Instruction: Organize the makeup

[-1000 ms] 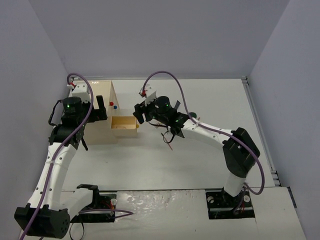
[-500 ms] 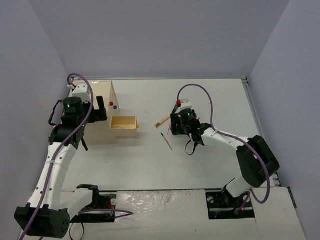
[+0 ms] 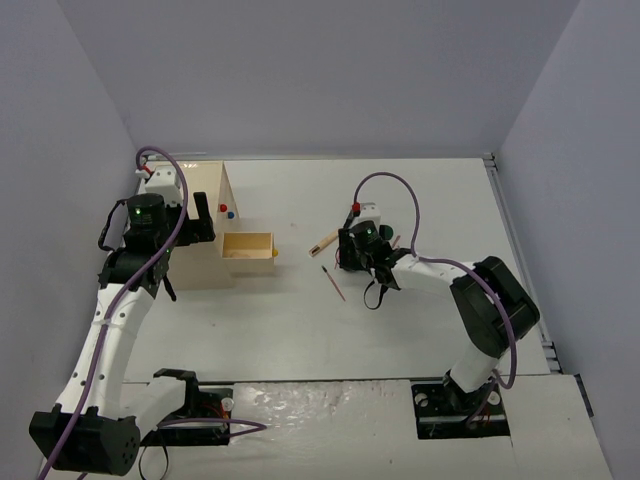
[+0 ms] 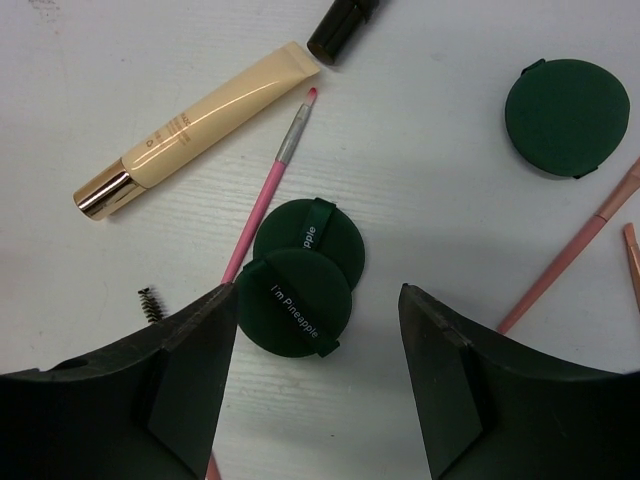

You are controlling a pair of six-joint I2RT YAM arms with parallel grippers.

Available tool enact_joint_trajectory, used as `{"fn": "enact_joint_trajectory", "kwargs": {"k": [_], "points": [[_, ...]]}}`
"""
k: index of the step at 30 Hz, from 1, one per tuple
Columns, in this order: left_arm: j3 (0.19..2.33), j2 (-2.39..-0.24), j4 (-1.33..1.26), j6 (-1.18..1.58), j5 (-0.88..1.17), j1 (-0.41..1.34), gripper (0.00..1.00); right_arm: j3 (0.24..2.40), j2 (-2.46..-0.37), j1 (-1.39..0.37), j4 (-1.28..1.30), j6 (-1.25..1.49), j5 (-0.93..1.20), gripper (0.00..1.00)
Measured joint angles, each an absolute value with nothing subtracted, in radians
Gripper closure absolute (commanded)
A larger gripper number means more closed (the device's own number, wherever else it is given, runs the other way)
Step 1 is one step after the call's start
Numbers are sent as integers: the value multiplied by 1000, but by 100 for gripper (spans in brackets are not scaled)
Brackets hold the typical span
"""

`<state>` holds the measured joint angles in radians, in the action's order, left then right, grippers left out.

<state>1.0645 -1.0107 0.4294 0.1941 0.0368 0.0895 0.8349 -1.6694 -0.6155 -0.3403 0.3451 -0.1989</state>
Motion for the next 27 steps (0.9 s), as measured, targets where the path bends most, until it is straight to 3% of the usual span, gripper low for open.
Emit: {"fn": "enact_joint_trajectory", "kwargs": {"k": [10,16,27], "points": [[1065,-1011,429,194,37,89,3,847,-1716,-616,-363,364,-193,47],[1065,-1011,429,194,37,89,3,847,-1738,-616,-363,364,-182,57],[1065,-1011,429,194,37,89,3,847,-1747,-616,-367,365,-165,97]]}}
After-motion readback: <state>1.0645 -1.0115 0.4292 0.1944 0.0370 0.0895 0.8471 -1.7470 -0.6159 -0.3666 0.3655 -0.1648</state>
